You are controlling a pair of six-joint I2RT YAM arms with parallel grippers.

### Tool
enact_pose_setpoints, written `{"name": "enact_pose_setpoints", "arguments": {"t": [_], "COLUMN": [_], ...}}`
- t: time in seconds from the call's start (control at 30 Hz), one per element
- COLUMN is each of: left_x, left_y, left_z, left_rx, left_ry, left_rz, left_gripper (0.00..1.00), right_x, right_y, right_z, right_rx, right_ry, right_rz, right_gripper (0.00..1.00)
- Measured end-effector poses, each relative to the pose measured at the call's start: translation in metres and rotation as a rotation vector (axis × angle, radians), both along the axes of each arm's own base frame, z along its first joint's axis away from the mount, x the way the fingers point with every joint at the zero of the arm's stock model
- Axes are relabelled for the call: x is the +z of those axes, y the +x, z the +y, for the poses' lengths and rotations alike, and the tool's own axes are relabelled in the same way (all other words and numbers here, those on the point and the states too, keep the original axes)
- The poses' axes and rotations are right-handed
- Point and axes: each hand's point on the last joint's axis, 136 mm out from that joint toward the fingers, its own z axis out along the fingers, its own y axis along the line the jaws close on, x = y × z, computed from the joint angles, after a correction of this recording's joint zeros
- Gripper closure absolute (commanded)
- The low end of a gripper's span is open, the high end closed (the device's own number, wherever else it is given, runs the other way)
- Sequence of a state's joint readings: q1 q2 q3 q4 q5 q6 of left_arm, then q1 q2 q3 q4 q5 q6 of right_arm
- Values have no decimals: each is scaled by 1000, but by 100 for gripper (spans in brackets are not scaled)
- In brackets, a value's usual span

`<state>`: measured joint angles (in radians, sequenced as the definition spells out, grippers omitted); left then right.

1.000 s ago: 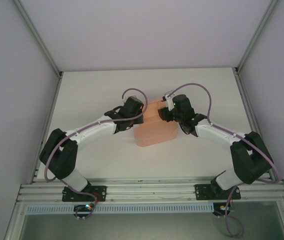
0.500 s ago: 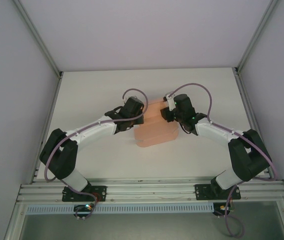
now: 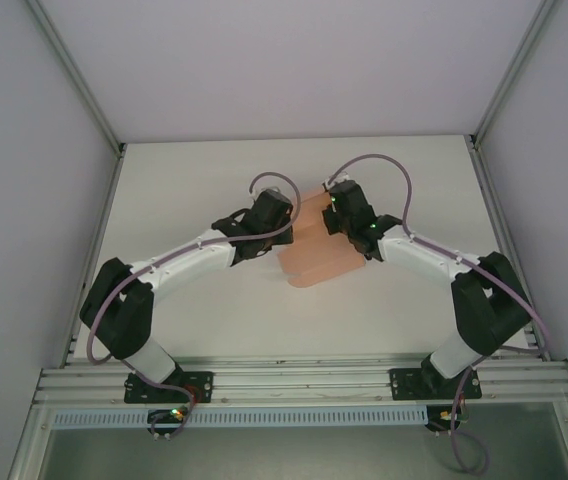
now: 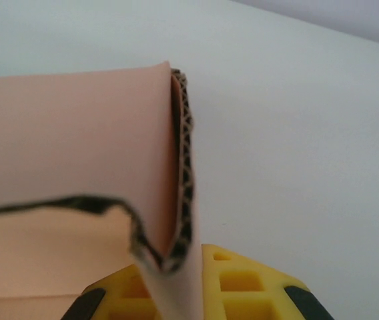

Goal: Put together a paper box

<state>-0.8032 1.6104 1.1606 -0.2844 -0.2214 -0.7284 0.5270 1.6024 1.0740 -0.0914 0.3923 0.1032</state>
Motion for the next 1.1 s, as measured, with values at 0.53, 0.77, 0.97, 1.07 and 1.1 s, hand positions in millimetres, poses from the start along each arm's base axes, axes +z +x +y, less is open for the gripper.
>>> {"name": "enact_pose_setpoints", "arguments": {"t": [0.53,0.77,0.97,1.07,1.1], "left_x": [3,-7,-12,-12,-12], "left_y": [6,1,-1,-1,-1], "left_z": [-16,-3,4,4,4], "left_rx": [6,25,14,-3,-15], "left_ry": [-36,26,82,98,108], "left_rz": [-5,25,28,22,17], "left_gripper": [100,100,100,100,100], "right_x": [9,-6,7,38,51], "right_y": [4,-12,-36,-53,-59], "right_z": [-17,-6,22,41,45], "right_rx": [-200,-26,229,365,396], "right_ry": [-138,5,207,297,321], "right_rz": [-41,-77,-95,-141,-164], "right_gripper": [90,54,0,0,0]}}
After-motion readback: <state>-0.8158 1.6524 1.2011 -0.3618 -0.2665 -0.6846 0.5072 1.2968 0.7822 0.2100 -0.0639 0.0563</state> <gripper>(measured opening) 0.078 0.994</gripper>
